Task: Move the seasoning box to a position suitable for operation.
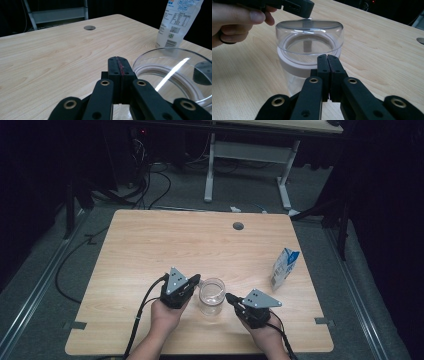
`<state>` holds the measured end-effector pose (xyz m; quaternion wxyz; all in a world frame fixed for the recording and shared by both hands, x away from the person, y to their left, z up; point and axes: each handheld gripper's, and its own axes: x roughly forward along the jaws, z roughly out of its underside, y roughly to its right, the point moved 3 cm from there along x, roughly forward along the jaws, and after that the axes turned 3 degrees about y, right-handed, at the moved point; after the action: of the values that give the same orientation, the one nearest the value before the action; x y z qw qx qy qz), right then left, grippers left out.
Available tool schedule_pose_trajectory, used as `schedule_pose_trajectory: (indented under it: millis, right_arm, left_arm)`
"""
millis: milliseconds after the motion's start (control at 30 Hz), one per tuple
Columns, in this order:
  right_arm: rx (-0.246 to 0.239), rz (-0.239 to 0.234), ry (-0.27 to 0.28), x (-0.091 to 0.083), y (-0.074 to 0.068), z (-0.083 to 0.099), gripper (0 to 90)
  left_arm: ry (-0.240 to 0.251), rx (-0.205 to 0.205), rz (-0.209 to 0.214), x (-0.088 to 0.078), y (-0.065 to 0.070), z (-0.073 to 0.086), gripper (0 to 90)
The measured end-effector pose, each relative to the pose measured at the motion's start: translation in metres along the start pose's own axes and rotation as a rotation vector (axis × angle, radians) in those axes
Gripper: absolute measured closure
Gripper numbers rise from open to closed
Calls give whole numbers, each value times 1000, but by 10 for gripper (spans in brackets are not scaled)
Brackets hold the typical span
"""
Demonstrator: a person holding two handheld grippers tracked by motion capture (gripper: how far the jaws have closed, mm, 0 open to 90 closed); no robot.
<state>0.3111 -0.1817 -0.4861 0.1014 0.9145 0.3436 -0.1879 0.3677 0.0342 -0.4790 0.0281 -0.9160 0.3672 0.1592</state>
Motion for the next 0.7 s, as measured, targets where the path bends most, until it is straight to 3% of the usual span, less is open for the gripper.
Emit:
schedule_pose_trajectory:
  millis: [300, 533, 700]
  right_arm:
    - [0, -16, 8, 0, -4, -2, 898]
    - [8, -19, 15, 0, -4, -3, 900]
    - [5, -20, 22, -1, -6, -5, 900]
  left_arm:
    - [13, -16, 8, -13, 0, 2, 900]
    - [0, -32, 16, -31, 0, 20, 900]
    - [-3, -42, 47, -38, 10, 31, 900]
